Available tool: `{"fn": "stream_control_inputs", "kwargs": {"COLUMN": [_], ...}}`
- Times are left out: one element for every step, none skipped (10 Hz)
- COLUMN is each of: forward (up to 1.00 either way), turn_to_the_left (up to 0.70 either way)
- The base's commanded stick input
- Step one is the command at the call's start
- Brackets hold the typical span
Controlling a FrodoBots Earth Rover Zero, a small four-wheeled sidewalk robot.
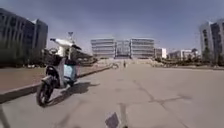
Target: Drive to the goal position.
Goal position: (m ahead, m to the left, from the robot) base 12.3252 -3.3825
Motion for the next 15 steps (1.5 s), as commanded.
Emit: {"fn": "stream_control_inputs", "kwargs": {"forward": [1.00,1.00,1.00,1.00,1.00,1.00,1.00,1.00,1.00,1.00,1.00,1.00,1.00,1.00,1.00], "turn_to_the_left": [0.00,0.00,0.00,0.00,0.00,0.00,0.00,0.00,-0.26,-0.40,0.00,0.00,0.00,0.00,0.00]}}
